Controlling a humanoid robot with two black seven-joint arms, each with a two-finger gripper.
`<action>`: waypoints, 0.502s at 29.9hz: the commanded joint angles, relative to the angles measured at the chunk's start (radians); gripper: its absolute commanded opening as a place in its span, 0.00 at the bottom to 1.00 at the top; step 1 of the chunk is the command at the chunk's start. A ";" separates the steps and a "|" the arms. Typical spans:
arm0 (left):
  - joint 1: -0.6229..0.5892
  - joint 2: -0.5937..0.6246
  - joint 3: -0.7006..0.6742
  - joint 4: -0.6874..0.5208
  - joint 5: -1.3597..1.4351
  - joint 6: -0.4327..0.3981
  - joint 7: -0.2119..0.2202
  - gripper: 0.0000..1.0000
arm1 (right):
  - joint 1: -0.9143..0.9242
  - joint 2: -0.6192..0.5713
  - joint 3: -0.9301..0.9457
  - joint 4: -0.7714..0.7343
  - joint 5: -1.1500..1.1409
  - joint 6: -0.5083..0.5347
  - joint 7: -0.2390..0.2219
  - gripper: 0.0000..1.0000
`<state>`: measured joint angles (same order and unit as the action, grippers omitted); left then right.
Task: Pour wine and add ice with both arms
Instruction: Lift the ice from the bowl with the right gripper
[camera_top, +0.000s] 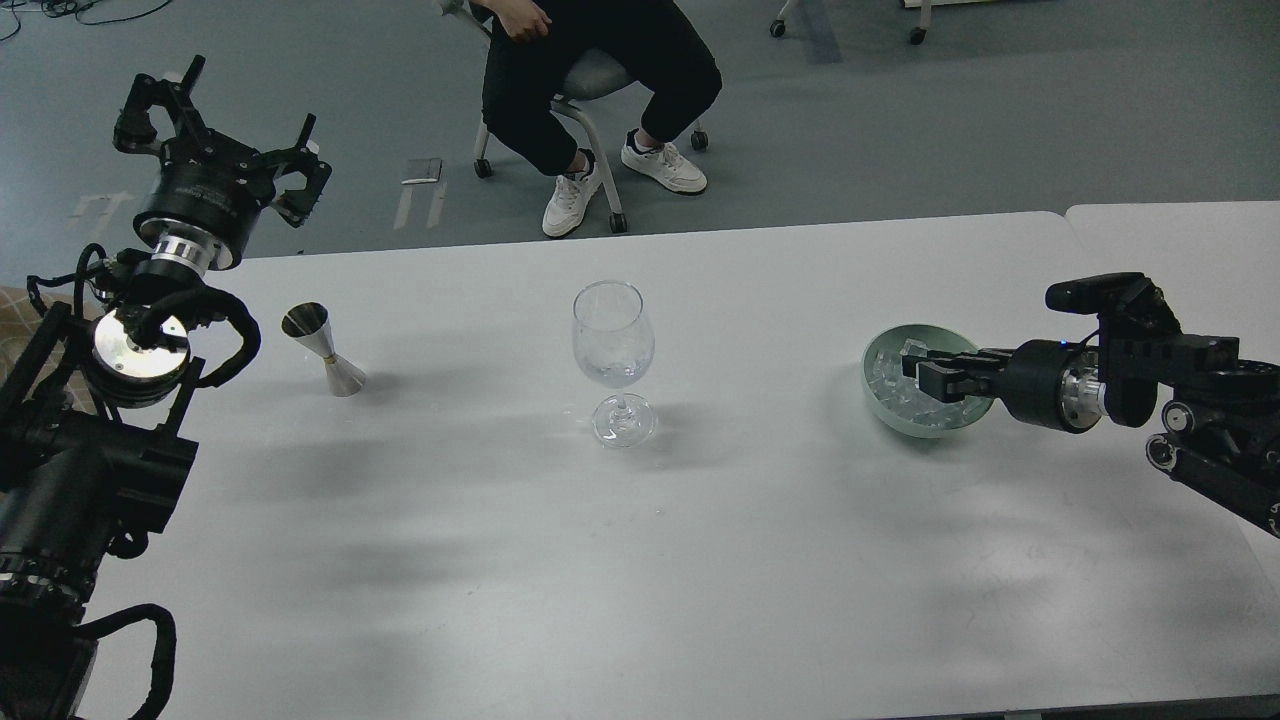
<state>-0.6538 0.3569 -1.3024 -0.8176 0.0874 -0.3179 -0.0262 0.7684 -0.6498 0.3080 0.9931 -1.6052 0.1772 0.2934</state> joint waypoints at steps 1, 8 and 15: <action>0.000 0.005 0.000 0.000 0.000 -0.001 0.000 0.98 | 0.006 -0.031 0.025 0.013 0.002 -0.004 0.007 0.09; 0.000 0.005 -0.017 0.000 0.000 -0.001 0.003 0.98 | 0.003 -0.087 0.194 0.156 0.005 -0.002 0.013 0.09; 0.000 0.004 -0.017 0.000 0.000 0.000 0.002 0.98 | 0.006 -0.067 0.313 0.306 0.005 -0.002 0.006 0.09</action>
<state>-0.6536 0.3607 -1.3192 -0.8176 0.0874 -0.3183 -0.0232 0.7711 -0.7268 0.5977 1.2515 -1.5998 0.1747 0.3040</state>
